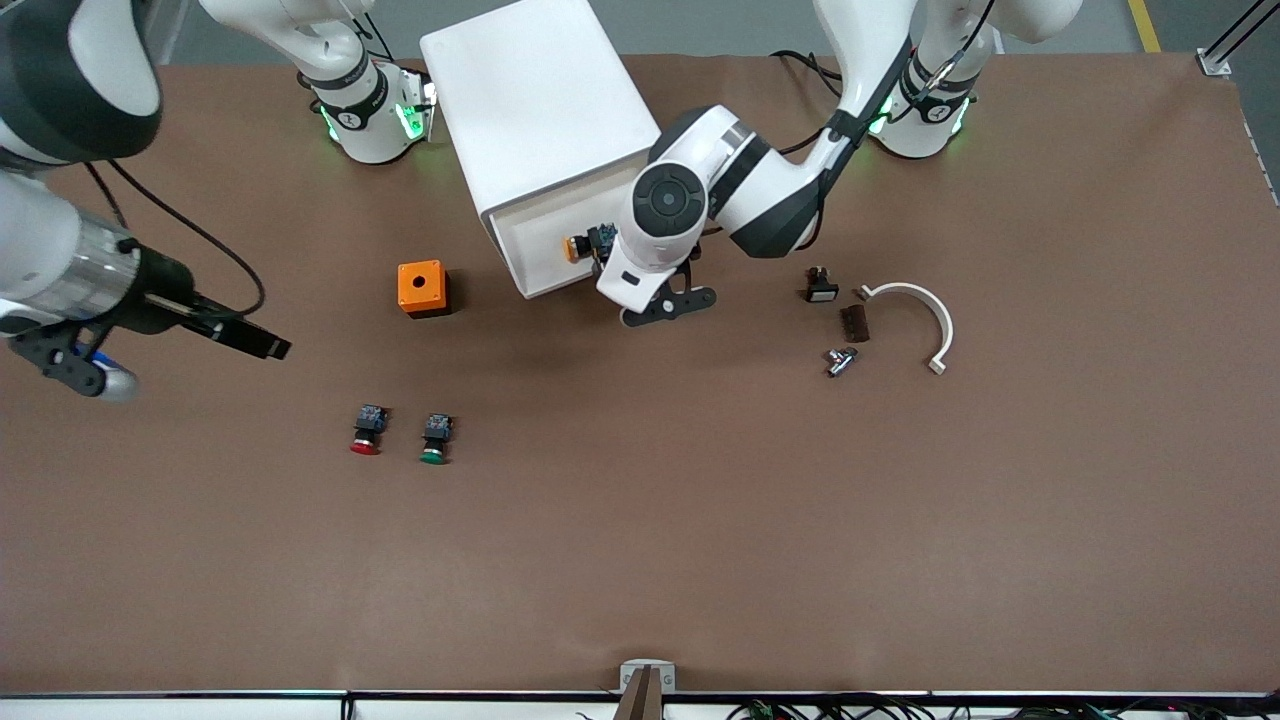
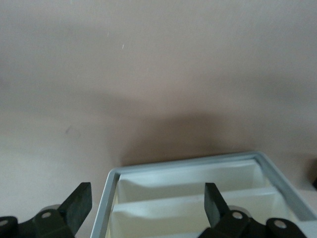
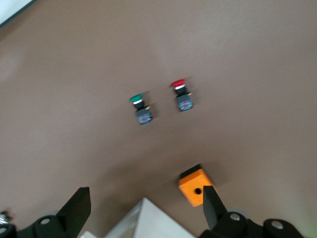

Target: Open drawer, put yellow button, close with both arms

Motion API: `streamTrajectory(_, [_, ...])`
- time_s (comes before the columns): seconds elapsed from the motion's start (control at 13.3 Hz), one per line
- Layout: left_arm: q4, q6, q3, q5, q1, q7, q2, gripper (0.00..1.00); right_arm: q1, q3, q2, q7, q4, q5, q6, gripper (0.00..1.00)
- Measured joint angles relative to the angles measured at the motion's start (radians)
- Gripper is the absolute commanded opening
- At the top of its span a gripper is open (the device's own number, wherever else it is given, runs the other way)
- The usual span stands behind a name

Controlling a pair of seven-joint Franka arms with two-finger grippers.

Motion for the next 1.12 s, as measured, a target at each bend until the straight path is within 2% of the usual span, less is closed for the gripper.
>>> streamTrajectory(0.3, [-0.002, -0.024, -0.045, 0.0, -0.022, -0.077, 0.0, 1.0, -0.124, 0.0, -0.022, -0.307, 0.0, -0.051, -0.037, 1.0])
streamTrajectory(0.45, [-0.006, -0.027, -0.068, 0.0, -0.026, -0.1, 0.0, 1.0, -0.165, 0.0, -0.03, -0.396, 0.0, -0.09, -0.037, 1.0])
streamTrajectory(0.75, [-0.011, -0.028, -0.074, 0.0, -0.052, -0.129, 0.0, 1.0, -0.169, 0.01, -0.059, -0.417, 0.001, -0.172, -0.029, 1.0])
streamTrajectory(1.12, [-0.018, -0.028, -0.073, 0.0, -0.064, -0.133, 0.001, 1.0, -0.174, 0.008, -0.094, -0.454, -0.008, -0.186, -0.026, 0.99])
